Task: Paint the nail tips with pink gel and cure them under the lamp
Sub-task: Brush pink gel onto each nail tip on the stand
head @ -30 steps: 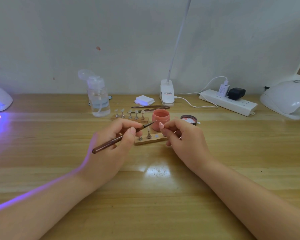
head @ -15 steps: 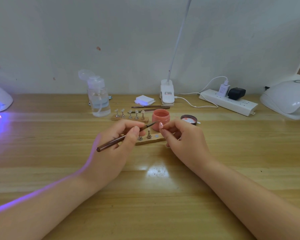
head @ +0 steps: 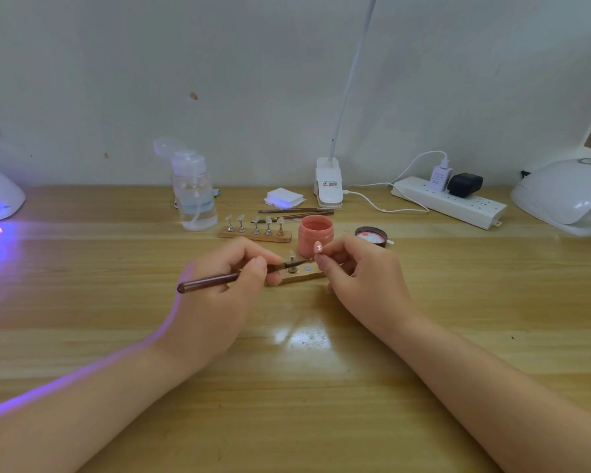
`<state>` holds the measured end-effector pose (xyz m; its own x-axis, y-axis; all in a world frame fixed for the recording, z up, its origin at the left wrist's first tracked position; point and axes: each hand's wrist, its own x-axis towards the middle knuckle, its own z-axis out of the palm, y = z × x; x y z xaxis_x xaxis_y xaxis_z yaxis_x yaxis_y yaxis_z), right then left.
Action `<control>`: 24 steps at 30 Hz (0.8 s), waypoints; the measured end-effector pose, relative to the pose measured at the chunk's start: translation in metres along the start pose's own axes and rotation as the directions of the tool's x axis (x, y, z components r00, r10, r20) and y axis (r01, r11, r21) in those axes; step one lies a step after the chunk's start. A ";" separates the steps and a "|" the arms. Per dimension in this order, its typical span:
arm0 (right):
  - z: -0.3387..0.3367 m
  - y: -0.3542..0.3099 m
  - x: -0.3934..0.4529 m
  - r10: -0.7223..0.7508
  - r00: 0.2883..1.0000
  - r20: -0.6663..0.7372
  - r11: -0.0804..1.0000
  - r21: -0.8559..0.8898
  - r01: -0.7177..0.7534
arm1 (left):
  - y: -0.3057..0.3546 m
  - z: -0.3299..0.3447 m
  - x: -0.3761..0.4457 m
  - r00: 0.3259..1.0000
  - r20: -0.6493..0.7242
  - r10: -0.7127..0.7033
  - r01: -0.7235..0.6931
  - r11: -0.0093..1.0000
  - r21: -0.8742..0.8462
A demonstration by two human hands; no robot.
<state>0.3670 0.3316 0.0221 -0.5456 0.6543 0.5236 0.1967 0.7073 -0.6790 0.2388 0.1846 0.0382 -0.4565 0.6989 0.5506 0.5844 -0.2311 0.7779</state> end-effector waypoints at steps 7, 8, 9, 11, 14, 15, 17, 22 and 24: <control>0.000 0.000 0.000 0.012 1.000 0.007 1.000 0.003 -0.012 | 0.012 -0.002 0.028 0.988 -0.137 -0.069 0.064 0.997 -0.043; 0.000 0.000 0.000 0.012 1.000 0.008 1.000 0.003 -0.012 | 0.015 -0.001 0.034 0.985 -0.153 -0.083 0.077 0.996 -0.046; 0.000 0.000 0.001 0.012 1.000 0.008 1.000 0.003 -0.013 | 0.018 0.001 0.041 0.982 -0.161 -0.095 0.092 0.995 -0.024; 0.001 0.000 0.001 0.013 1.000 0.007 1.000 0.002 -0.013 | 0.021 0.003 0.059 0.983 -0.128 -0.132 0.142 0.987 0.072; 0.001 0.000 0.001 0.010 1.000 -0.001 1.000 0.008 -0.010 | 0.027 0.010 0.091 0.978 0.023 -0.208 0.199 0.959 0.200; 0.001 0.001 0.000 0.009 1.000 -0.003 1.000 0.009 -0.009 | 0.030 0.013 0.101 0.973 0.086 -0.214 0.189 0.954 0.233; 0.002 0.001 0.000 0.012 1.000 0.000 1.000 0.008 -0.012 | 0.032 0.019 0.117 0.963 0.175 -0.203 0.139 0.936 0.325; 0.003 0.002 0.001 0.013 1.000 0.003 1.000 0.017 -0.013 | 0.026 0.034 0.140 0.933 0.242 -0.265 0.119 0.864 0.489; 0.004 0.003 0.001 0.011 1.000 0.003 1.000 0.018 -0.011 | 0.022 0.039 0.144 0.918 0.266 -0.294 0.129 0.856 0.501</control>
<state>0.3645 0.3331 0.0186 -0.5458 0.6612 0.5147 0.1878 0.6952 -0.6938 0.2124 0.3063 0.1231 -0.4125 0.8895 0.1966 0.7775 0.2313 0.5848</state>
